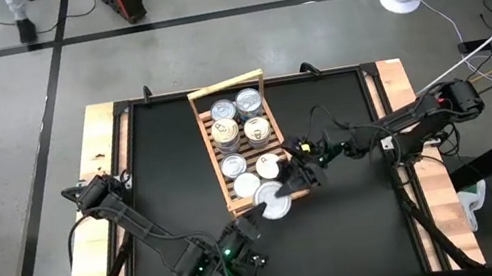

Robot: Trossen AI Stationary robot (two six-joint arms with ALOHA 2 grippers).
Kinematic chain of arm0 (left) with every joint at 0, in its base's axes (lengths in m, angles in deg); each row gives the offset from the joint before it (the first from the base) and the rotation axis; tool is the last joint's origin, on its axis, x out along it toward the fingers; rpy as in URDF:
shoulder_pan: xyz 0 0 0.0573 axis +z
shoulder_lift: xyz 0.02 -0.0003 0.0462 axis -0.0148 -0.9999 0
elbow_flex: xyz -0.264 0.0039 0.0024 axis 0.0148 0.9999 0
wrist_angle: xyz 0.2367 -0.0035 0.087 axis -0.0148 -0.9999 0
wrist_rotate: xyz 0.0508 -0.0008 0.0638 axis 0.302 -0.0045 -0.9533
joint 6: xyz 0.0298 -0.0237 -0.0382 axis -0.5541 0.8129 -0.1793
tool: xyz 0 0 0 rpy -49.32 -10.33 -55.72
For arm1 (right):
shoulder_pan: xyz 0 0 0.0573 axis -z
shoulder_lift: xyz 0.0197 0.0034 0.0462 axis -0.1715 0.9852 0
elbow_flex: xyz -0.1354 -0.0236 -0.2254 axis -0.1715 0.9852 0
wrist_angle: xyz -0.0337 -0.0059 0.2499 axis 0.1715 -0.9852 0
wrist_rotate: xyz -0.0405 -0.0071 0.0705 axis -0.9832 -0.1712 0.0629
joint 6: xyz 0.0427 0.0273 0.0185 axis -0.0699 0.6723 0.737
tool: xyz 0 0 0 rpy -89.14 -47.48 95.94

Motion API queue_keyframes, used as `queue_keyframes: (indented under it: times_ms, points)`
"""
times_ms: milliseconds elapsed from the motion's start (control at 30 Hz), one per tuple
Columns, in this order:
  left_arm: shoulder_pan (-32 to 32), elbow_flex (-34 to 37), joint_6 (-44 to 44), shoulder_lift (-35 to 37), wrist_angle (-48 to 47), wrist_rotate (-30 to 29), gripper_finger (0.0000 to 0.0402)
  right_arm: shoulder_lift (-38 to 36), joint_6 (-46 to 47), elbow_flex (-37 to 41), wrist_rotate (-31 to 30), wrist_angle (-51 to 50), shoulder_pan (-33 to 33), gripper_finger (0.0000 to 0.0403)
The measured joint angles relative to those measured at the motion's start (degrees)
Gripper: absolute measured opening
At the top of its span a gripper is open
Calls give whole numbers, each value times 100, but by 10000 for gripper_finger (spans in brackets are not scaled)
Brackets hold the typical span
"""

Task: Stack canned seafood by type on shelf
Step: Stack the green tuna can on top of the other green tuna can on the shelf

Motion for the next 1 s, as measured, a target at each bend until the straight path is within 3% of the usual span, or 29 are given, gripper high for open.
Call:
queue_keyframes:
  times_ms: [133, 300, 567, 733, 1000]
  points:
    - [11, 0, 632, 0, -558, -257, 137, -39, -9, 0, 217, 2, 280, 233]
    - [9, 0, 2176, 10, -1924, -400, 137, -136, -76, 2, 315, -57, 714, 234]
    - [13, 6, 6211, 247, -4854, -279, 138, -353, -70, 4, 421, -57, 1317, 234]
    - [130, 451, 6625, 576, -4790, 469, 138, -382, -55, 4, 409, -58, 1375, 234]
    - [505, 2036, 7517, 1353, -4777, 803, 138, -382, -47, 4, 430, -40, 1368, 234]
